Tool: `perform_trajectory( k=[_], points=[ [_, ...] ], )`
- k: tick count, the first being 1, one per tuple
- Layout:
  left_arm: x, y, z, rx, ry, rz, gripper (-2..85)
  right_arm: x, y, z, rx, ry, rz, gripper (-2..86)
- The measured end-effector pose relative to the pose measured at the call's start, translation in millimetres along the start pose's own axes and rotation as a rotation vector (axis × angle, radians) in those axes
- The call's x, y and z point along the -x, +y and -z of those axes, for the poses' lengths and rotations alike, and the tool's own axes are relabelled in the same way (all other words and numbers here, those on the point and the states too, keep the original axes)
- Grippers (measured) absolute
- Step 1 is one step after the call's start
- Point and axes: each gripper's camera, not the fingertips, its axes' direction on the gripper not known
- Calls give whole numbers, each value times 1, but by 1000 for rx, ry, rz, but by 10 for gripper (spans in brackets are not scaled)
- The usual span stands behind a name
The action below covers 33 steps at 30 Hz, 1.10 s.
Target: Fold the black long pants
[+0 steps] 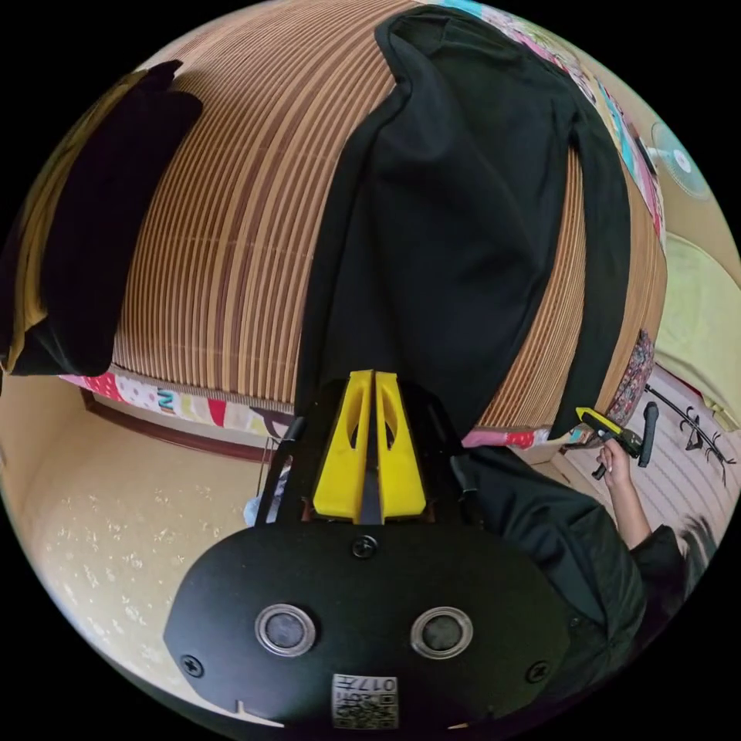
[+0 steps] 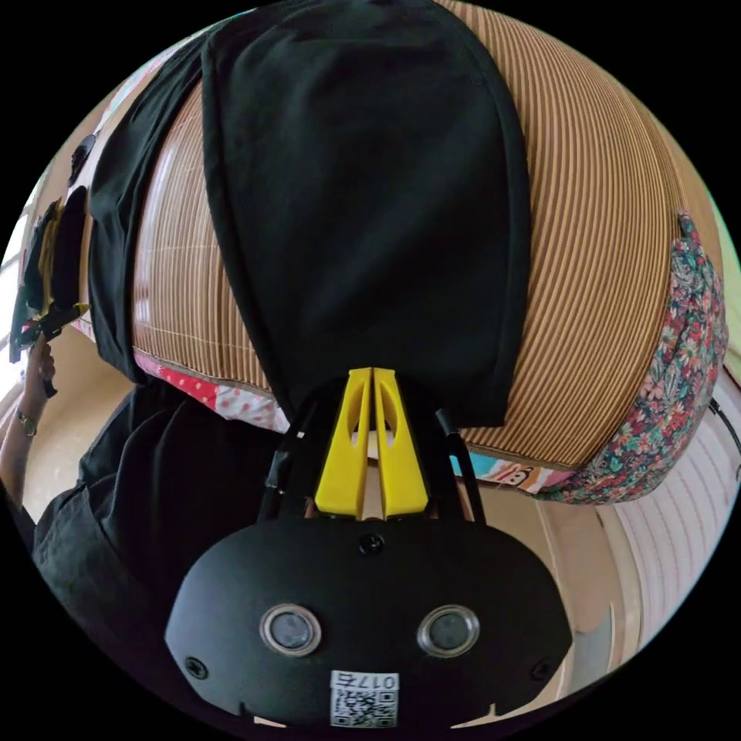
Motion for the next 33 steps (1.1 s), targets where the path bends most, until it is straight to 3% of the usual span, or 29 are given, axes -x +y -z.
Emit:
perform_trajectory(
  k=[5,10,13,16,18,23,26,30,33],
  points=[
    [4,6,-47,45,13,-38,-6,-12,-3,-2,-9,-21,-46,4],
    [11,56,-71,-79,43,-19,-9,-14,29,-10,-164,-59,-190,5],
    [-3,88,-96,-10,11,-9,-9,13,57,-19,-290,77,-94,6],
    [-24,106,-123,177,-81,-40,-9,46,67,-36,-168,299,106,6],
    [-32,118,-134,258,-127,-70,-8,48,67,-38,-95,337,113,8],
    [-24,153,-114,241,-135,-56,-6,-28,89,-1,-348,120,-217,28],
    [-10,162,-90,194,-108,-25,-5,-83,87,-12,-352,-18,-406,73],
    [7,168,-70,169,-63,17,-5,-114,76,-60,-215,-127,-463,108],
    [14,174,-57,137,-45,44,-4,-105,82,-77,-256,-35,-409,98]
  ],
)
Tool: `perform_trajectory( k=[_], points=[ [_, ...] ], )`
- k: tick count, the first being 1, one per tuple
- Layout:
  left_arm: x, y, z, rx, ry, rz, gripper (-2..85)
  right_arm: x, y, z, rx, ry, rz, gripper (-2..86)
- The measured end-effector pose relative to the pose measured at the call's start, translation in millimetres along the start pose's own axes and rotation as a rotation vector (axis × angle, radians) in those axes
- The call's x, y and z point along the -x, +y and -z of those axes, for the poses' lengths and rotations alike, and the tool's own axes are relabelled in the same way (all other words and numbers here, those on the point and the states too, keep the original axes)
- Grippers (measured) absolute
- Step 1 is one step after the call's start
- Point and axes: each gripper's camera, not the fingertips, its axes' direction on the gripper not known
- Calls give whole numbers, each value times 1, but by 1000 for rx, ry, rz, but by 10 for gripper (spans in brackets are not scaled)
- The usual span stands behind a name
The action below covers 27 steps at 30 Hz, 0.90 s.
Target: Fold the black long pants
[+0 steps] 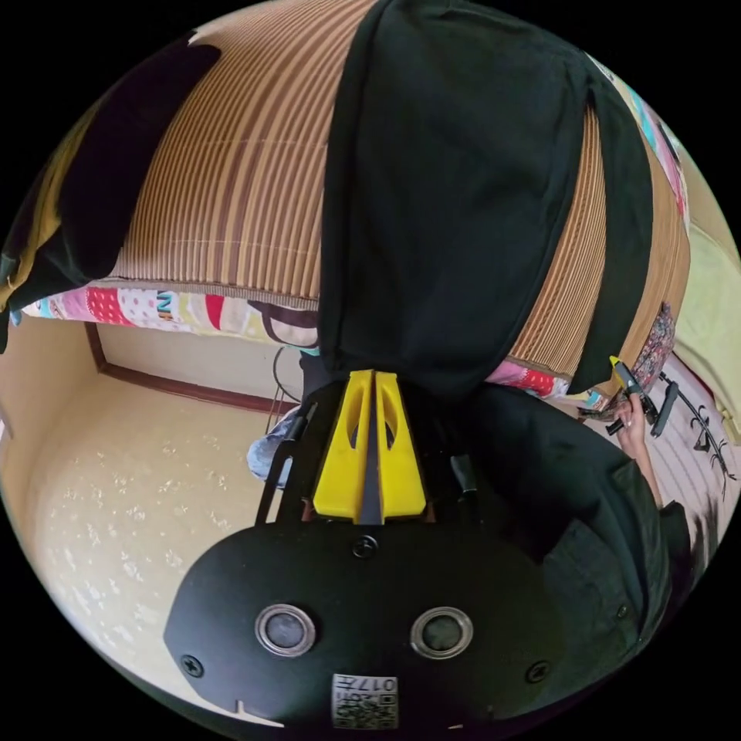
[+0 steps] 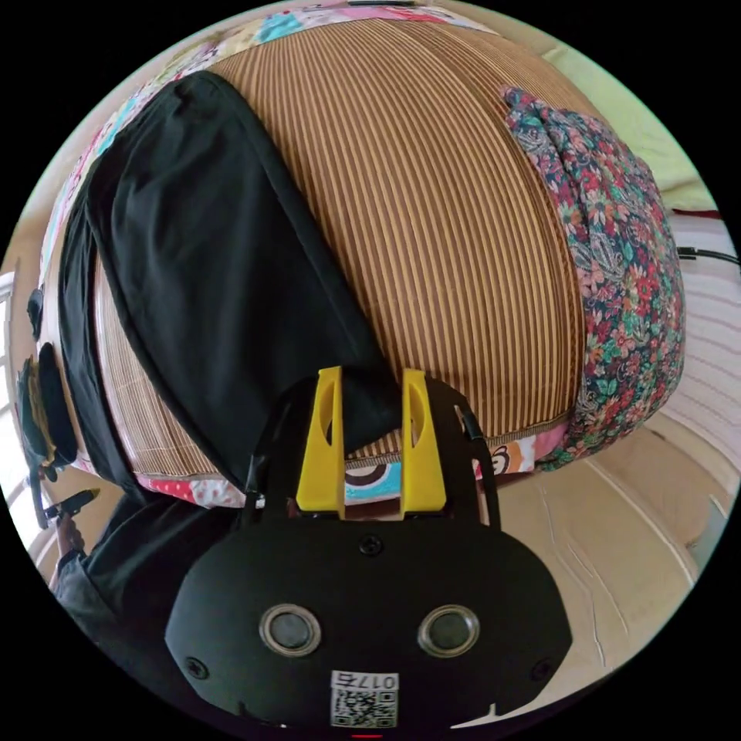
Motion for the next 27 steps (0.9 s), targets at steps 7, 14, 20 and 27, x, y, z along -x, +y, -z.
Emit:
perform_trajectory(
  k=[7,14,20,27],
  points=[
    [-6,21,55,-243,373,4,11,-12,19,11,-38,-373,73,27],
    [-92,31,134,-385,771,-303,107,70,43,77,-262,-1010,609,26],
    [-164,24,162,-296,732,-452,150,171,60,72,-116,-1075,1040,26],
    [-169,46,139,-255,649,-431,9,186,59,12,139,-1002,1088,25]
  ],
)
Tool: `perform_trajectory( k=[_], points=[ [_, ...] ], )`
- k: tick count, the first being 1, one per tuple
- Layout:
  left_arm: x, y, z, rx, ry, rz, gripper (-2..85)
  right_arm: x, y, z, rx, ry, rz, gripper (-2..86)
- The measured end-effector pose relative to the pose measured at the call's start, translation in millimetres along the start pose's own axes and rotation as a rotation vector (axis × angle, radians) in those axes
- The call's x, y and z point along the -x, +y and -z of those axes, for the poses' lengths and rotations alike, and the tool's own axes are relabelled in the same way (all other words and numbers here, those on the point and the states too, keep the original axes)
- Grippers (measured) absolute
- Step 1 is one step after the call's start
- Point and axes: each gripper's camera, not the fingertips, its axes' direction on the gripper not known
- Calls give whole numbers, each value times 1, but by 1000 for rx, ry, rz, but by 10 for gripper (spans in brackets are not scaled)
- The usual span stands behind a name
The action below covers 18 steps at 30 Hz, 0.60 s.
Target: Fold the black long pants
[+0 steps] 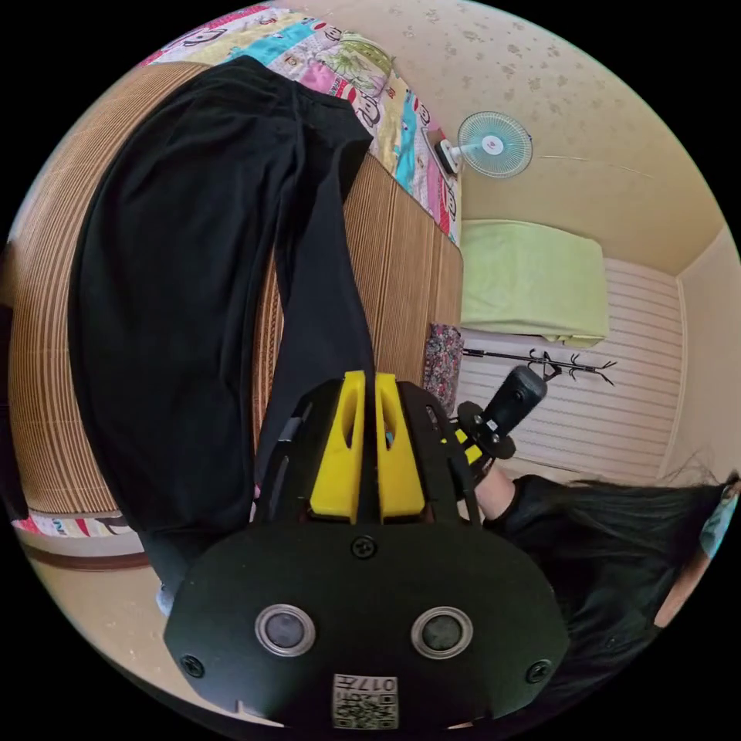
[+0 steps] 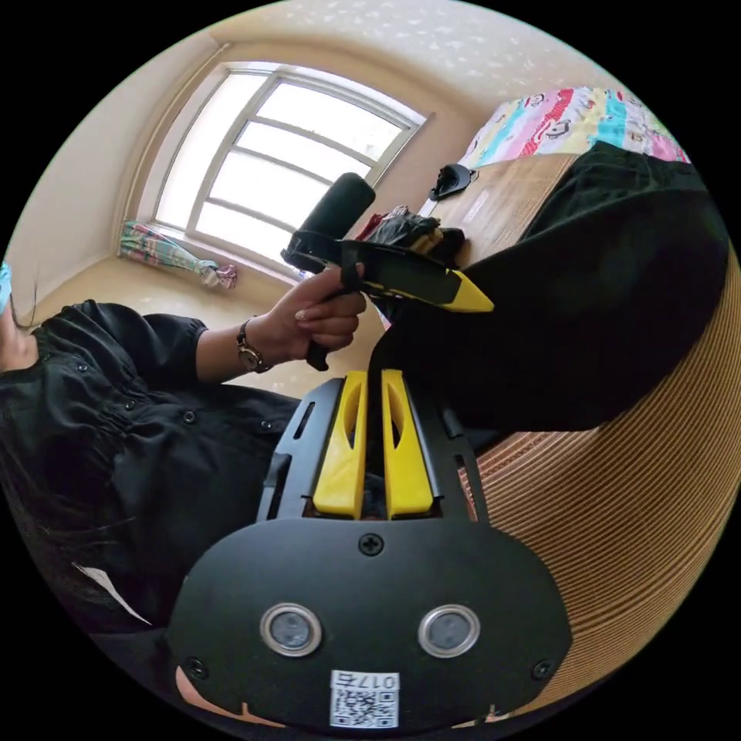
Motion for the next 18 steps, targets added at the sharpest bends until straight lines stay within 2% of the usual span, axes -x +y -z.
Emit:
perform_trajectory(
  k=[3,5,6,7,8,14,18],
  points=[
    [-3,20,-5,-11,21,3,-2,-56,14,1,201,11,-186,23],
    [-8,29,-5,-26,49,7,-5,-114,20,20,322,315,-466,26],
    [-9,30,-5,-24,53,10,-5,-127,18,27,339,391,-518,28],
    [-13,30,-6,-14,56,13,-6,-149,10,48,304,507,-622,41],
    [-18,30,-6,-8,57,9,-6,-166,-5,71,212,531,-675,59],
    [-43,27,6,11,82,-11,-7,-230,-109,144,-353,345,-735,142],
    [-61,28,15,11,87,-19,-7,-268,-156,131,-404,507,-862,159]
  ],
)
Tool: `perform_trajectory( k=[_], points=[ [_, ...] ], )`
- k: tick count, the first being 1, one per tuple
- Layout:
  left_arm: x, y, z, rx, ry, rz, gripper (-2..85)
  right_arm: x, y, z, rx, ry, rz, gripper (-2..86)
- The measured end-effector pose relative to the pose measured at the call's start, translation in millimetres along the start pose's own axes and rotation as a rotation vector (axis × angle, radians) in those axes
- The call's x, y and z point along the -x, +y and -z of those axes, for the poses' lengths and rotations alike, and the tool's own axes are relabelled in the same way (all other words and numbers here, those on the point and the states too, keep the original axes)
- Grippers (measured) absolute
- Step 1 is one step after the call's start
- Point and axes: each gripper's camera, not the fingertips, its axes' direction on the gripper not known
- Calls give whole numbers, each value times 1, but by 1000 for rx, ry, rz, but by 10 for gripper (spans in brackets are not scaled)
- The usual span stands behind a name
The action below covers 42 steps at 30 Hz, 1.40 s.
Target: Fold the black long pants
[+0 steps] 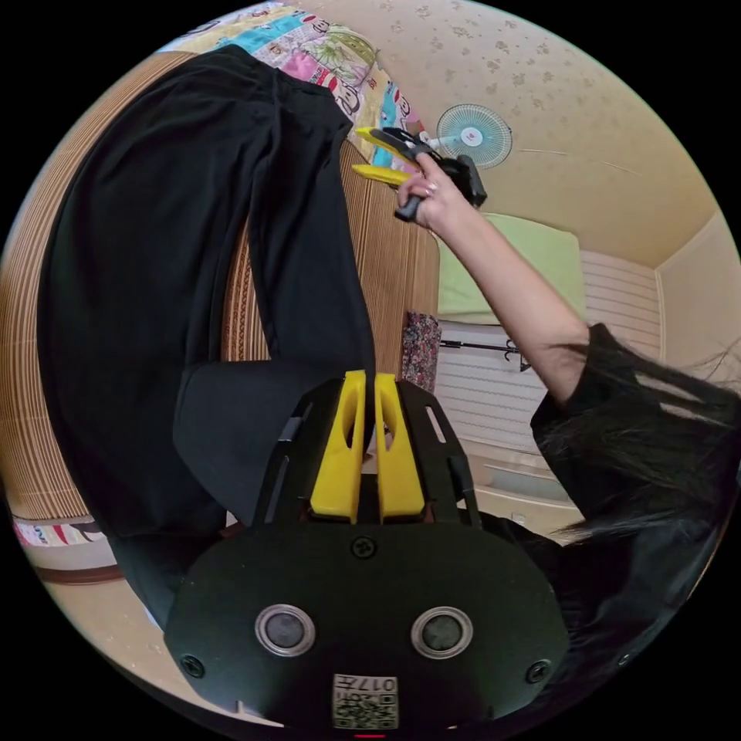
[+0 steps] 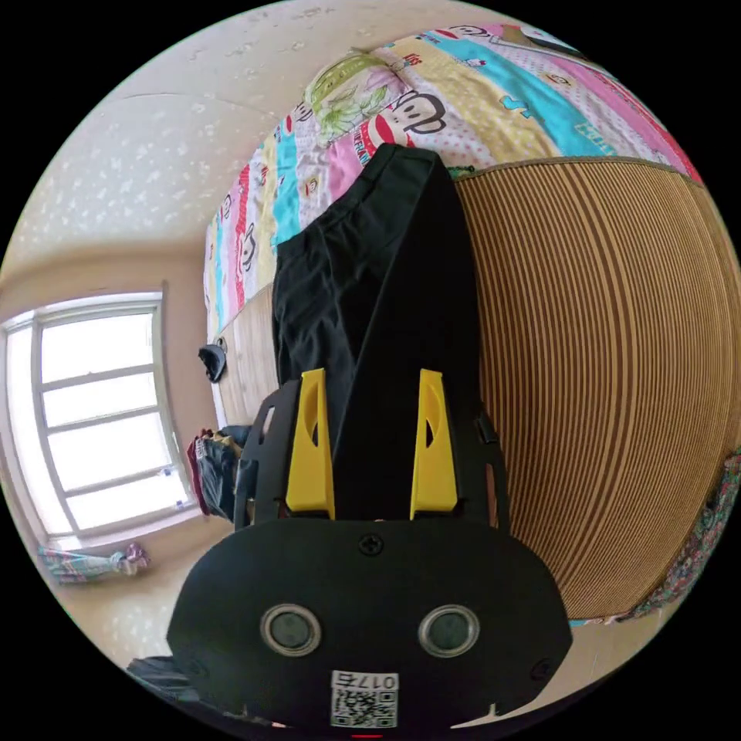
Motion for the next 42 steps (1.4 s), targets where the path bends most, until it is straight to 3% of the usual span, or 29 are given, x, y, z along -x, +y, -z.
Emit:
perform_trajectory(
  k=[3,6,8,13,19,22,26,31,38,42],
  points=[
    [-12,3,11,-7,52,14,-7,8,-19,-30,-30,176,-53,133],
    [-17,9,29,-32,146,48,-7,34,-29,-45,-86,439,-28,36],
    [-16,20,56,-104,271,81,-7,81,-25,-57,-162,539,145,23],
    [-3,51,125,-219,337,165,-6,174,3,-100,-228,403,500,14],
    [60,116,188,-321,263,397,-5,209,7,-191,26,94,623,22],
    [98,148,213,-391,103,504,-4,188,9,-215,134,79,582,29],
    [140,156,241,-366,126,552,-3,124,31,-183,135,-13,553,29],
    [149,150,259,-270,91,520,-2,9,76,-126,178,58,513,44],
    [140,160,292,-301,129,496,21,-137,158,-96,453,63,427,72],
    [127,169,315,-339,135,435,59,-173,170,-80,468,-88,358,75]
  ],
)
